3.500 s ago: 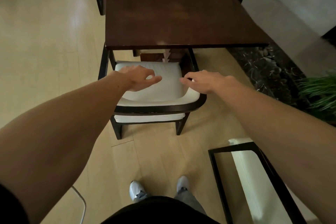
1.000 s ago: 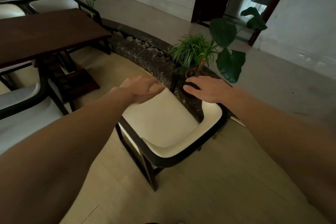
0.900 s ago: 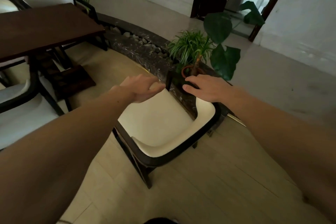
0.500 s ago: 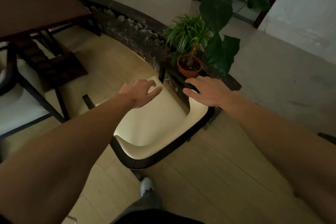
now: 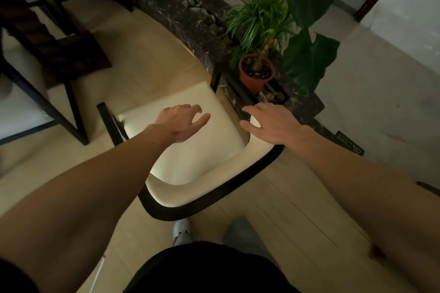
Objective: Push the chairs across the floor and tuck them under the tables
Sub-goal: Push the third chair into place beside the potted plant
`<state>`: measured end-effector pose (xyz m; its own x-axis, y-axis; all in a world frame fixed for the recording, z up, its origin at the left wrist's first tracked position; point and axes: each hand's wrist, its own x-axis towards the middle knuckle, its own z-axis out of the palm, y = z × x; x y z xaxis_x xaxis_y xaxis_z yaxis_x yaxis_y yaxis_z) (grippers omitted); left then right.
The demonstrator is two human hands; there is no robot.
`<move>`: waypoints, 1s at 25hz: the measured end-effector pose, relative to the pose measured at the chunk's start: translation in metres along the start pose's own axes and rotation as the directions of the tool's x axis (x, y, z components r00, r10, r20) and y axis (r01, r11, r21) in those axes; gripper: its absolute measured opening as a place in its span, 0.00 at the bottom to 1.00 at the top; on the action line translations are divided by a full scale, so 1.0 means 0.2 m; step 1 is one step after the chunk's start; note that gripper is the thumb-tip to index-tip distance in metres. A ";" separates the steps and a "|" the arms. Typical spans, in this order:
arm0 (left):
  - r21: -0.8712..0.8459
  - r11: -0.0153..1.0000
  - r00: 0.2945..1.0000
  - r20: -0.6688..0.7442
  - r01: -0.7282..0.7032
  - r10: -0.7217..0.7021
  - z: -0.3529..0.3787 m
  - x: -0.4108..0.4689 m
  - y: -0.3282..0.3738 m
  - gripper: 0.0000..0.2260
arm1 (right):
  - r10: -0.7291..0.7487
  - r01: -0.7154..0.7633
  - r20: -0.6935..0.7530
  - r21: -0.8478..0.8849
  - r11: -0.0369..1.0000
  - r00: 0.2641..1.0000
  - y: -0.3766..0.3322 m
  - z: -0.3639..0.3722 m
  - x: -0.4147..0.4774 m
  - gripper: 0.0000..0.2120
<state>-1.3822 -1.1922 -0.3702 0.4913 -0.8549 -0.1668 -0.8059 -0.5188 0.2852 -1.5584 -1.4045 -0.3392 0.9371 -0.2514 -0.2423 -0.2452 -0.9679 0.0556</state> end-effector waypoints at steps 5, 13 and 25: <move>-0.015 0.990 0.989 0.036 0.142 -0.142 0.12 0.05 0.03 0.28 | -0.074 0.074 0.038 0.020 0.997 0.997 0.13 0.13 0.14 0.32; -0.035 0.865 0.866 0.039 0.500 -0.499 0.38 -0.11 0.18 0.28 | -0.283 0.281 0.091 0.039 0.959 0.955 0.38 0.32 0.33 0.31; -0.171 0.749 0.768 0.099 0.640 -0.633 0.84 -0.30 0.45 0.28 | -0.416 0.424 0.194 -0.002 0.905 0.888 0.34 0.69 0.26 0.30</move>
<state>-1.5398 -1.1886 -0.4935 0.8547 -0.3285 -0.4020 -0.2329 -0.9347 0.2685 -1.5602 -1.4833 -0.4821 0.8863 0.1807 -0.4265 0.1761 -0.9831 -0.0505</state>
